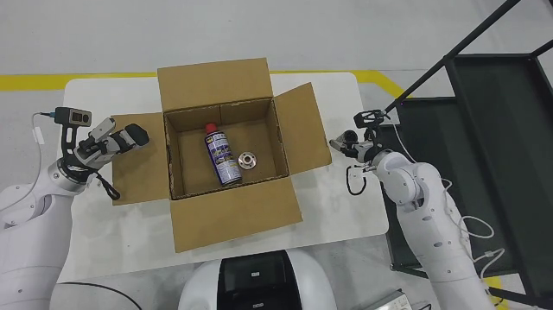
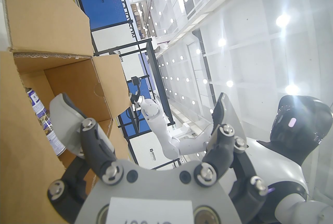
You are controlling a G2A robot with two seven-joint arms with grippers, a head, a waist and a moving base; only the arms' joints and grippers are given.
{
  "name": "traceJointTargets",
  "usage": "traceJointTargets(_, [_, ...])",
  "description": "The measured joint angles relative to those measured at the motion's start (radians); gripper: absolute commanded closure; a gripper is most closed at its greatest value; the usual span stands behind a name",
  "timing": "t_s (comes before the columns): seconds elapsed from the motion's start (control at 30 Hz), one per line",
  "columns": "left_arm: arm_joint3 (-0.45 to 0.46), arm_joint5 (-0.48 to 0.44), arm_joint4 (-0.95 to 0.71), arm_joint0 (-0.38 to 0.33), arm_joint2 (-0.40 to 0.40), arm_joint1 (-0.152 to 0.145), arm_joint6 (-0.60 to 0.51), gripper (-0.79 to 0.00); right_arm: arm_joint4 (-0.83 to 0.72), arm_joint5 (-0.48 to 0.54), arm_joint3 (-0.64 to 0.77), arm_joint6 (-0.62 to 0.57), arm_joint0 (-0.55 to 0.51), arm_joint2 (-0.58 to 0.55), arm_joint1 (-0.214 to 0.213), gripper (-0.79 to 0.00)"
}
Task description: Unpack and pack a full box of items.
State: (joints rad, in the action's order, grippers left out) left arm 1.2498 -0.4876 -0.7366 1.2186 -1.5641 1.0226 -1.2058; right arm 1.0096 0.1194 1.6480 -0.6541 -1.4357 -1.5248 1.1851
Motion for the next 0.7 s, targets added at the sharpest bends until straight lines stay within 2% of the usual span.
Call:
traceJointTargets(0.3, [0.000,0.000,0.000,0.000,0.000,0.000,0.000,-0.785,0.006,-0.006,-0.006,0.001,0.001,0.001,0.000,-0.785])
traceJointTargets(0.4, [0.000,0.000,0.000,0.000,0.000,0.000,0.000,-0.785,0.075,-0.096,-0.039,-0.003,0.023,0.034,0.005,-0.785])
traceJointTargets(0.5, [0.000,0.000,0.000,0.000,0.000,0.000,0.000,-0.785,0.072,-0.152,-0.079,-0.018,0.055,0.061,0.011,-0.785])
traceJointTargets(0.7, [0.000,0.000,0.000,0.000,0.000,0.000,0.000,-0.785,0.027,-0.166,-0.210,-0.018,0.135,0.100,0.021,-0.785])
